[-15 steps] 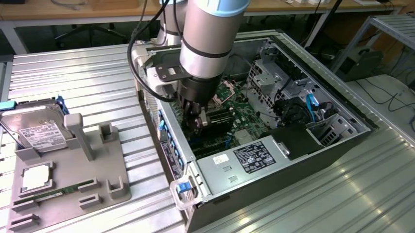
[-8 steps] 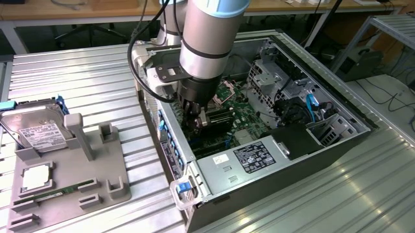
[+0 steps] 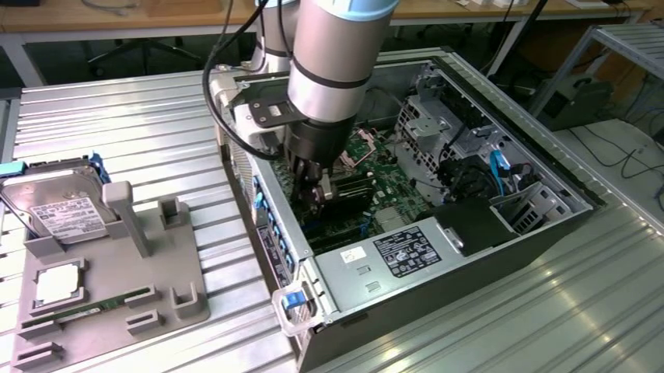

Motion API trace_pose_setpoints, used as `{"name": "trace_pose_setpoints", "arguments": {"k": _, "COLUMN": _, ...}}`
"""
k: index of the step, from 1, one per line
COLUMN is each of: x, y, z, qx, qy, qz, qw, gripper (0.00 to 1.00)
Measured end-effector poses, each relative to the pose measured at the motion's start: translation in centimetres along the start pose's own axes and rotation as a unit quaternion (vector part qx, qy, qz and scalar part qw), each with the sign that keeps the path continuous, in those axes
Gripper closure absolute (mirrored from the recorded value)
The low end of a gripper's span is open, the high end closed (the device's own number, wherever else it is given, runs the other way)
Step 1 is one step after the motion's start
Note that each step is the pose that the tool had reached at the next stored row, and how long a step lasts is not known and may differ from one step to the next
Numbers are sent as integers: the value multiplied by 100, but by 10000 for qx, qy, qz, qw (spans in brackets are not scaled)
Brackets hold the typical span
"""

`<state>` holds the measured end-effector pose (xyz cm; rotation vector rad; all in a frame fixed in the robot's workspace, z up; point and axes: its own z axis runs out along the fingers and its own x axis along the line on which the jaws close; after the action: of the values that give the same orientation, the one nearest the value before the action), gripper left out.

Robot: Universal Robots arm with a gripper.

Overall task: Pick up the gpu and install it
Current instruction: 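Press down on the gpu until it lock into place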

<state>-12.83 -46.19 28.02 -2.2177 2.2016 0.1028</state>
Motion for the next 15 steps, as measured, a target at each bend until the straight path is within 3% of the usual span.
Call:
{"name": "trace_pose_setpoints", "arguments": {"k": 11, "x": -26, "y": 8, "z": -216, "qx": 0, "qy": 12, "qz": 1, "qw": 10000, "gripper": 89}}
{"name": "trace_pose_setpoints", "arguments": {"k": 15, "x": -37, "y": 41, "z": -243, "qx": 1, "qy": 16, "qz": 1, "qw": 10000, "gripper": 89}}
